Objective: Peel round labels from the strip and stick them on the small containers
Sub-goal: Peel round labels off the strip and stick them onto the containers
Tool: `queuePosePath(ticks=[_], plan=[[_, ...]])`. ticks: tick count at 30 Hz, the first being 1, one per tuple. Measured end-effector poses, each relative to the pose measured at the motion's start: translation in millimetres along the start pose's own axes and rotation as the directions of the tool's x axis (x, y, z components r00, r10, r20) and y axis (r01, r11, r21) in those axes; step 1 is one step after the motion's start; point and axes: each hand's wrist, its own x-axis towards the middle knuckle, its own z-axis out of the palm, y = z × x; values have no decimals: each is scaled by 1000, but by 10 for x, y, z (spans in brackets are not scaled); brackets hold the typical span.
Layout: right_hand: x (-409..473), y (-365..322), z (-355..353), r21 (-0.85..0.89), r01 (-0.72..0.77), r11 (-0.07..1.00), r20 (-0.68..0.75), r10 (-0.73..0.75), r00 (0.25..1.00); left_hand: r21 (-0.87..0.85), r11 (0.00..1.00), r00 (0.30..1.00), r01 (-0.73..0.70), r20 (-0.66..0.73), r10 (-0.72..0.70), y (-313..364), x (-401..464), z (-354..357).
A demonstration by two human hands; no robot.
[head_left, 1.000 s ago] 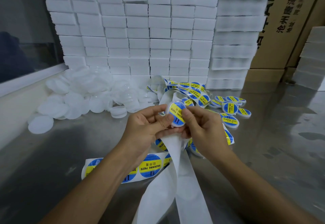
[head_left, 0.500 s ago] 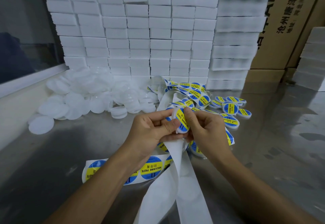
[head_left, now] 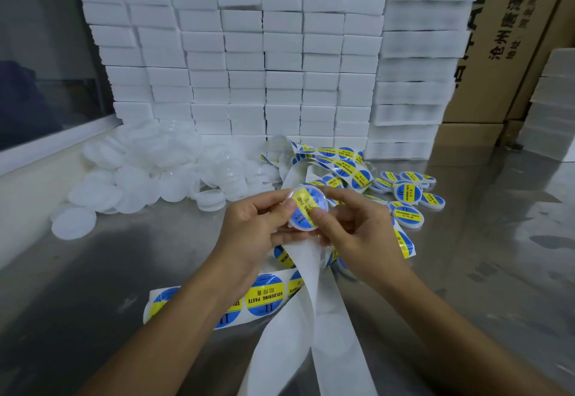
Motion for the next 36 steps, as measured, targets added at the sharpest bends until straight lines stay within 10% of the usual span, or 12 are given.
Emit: queuePosePath(ticks=[9,28,36], plan=[[32,-38,-20,105,-32,994,-54,38,998,83,996,999,-9,-52,13,-19,-5,5],[19,1,-74,-365,319,875,62,-319,946,122,992,993,5,-119,10,-32,-10,52],[235,363,-707,-553,-75,830,-255,-83,964,549,835,919,18,-338,203,-69,50,-96]])
